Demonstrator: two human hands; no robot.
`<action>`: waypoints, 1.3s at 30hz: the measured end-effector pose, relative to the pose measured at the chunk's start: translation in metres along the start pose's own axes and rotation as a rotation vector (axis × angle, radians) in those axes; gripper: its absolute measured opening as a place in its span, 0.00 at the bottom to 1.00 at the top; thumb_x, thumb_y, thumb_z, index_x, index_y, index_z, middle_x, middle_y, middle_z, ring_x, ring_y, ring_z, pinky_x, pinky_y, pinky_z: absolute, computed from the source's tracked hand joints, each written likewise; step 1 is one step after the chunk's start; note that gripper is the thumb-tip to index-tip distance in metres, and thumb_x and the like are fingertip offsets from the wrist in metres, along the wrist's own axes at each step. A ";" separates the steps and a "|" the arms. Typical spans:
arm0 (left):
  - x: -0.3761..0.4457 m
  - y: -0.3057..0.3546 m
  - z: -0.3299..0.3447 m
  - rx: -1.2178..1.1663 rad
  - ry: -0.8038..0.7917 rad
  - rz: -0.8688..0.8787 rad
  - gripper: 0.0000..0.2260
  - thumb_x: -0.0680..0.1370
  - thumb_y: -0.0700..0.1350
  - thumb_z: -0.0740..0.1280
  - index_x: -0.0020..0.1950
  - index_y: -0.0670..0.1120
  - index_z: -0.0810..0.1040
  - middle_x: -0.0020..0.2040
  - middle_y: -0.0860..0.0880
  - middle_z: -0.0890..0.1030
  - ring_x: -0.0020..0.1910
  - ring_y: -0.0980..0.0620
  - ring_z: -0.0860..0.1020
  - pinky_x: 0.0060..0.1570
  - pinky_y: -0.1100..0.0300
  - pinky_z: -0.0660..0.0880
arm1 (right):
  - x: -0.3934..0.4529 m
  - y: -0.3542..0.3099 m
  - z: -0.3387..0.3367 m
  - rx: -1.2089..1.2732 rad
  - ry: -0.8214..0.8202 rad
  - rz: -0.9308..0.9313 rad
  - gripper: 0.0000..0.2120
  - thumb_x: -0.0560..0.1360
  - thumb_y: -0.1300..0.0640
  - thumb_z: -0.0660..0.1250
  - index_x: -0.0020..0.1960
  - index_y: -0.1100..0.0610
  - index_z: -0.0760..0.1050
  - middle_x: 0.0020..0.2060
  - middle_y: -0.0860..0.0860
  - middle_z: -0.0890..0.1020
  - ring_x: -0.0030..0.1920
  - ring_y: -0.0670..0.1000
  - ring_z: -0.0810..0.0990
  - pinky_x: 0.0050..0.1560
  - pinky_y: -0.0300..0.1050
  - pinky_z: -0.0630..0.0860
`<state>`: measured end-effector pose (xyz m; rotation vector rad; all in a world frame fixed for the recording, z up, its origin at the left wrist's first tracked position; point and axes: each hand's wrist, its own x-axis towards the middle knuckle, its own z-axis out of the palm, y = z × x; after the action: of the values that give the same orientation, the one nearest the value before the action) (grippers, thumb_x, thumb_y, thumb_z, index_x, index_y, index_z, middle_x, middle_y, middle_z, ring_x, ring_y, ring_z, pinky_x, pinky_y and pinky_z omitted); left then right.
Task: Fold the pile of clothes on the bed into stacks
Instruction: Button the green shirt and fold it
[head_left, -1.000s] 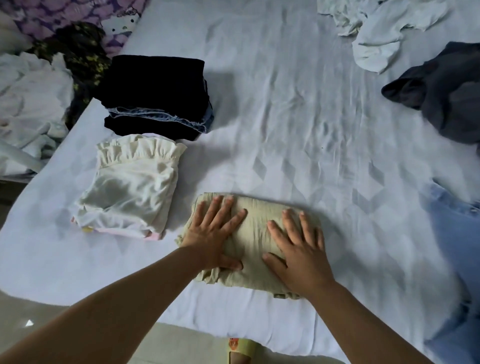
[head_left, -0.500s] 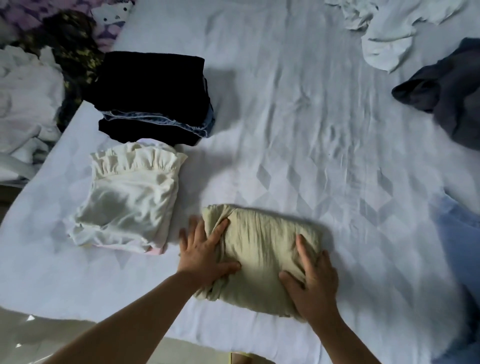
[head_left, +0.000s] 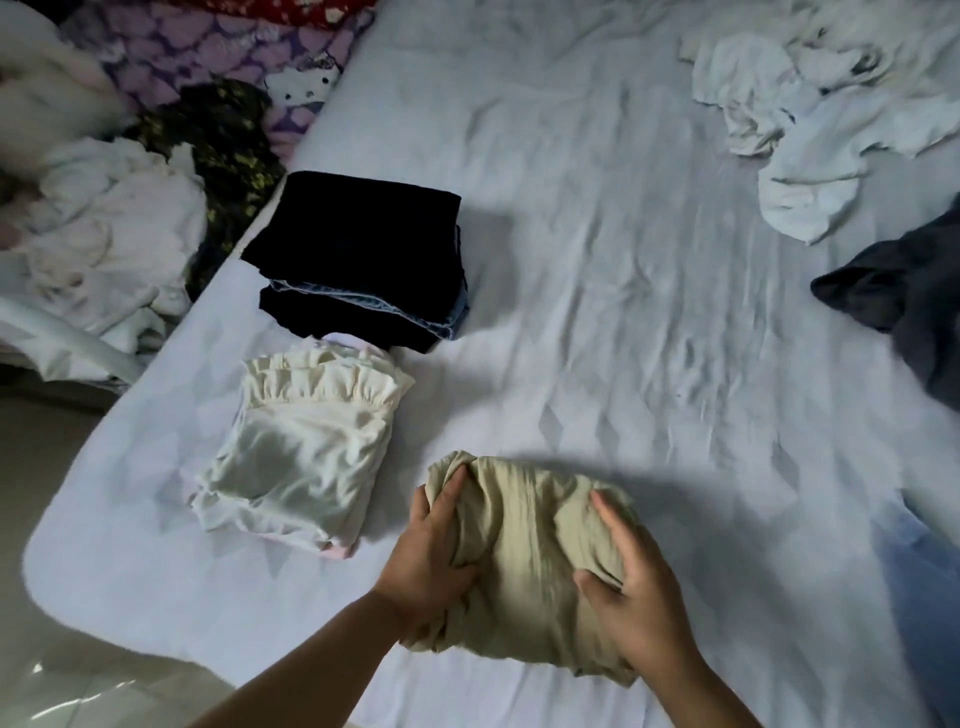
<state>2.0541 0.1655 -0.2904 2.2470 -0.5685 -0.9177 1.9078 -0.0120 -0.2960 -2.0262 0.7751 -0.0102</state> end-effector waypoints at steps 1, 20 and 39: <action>-0.001 0.005 -0.009 -0.030 0.053 0.002 0.46 0.69 0.38 0.72 0.70 0.64 0.44 0.67 0.55 0.53 0.66 0.58 0.60 0.59 0.78 0.55 | 0.010 -0.011 -0.005 -0.005 -0.006 -0.054 0.38 0.68 0.61 0.72 0.69 0.36 0.60 0.69 0.42 0.68 0.67 0.29 0.60 0.61 0.20 0.56; -0.042 -0.006 -0.163 -0.344 0.807 -0.262 0.45 0.68 0.40 0.76 0.74 0.62 0.52 0.61 0.51 0.61 0.63 0.50 0.67 0.60 0.63 0.64 | 0.165 -0.259 0.040 -0.185 -0.423 -0.576 0.38 0.70 0.58 0.72 0.73 0.38 0.58 0.61 0.48 0.69 0.62 0.49 0.72 0.59 0.38 0.68; 0.264 0.006 -0.376 0.091 0.164 -0.035 0.47 0.67 0.46 0.78 0.77 0.59 0.52 0.72 0.45 0.54 0.71 0.44 0.60 0.67 0.61 0.60 | 0.348 -0.289 0.064 0.090 0.009 -0.049 0.41 0.70 0.53 0.74 0.76 0.48 0.56 0.64 0.54 0.64 0.61 0.49 0.70 0.57 0.34 0.62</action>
<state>2.5047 0.1531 -0.1991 2.3940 -0.5069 -0.7283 2.3553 -0.0401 -0.2084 -1.9608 0.7182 -0.0812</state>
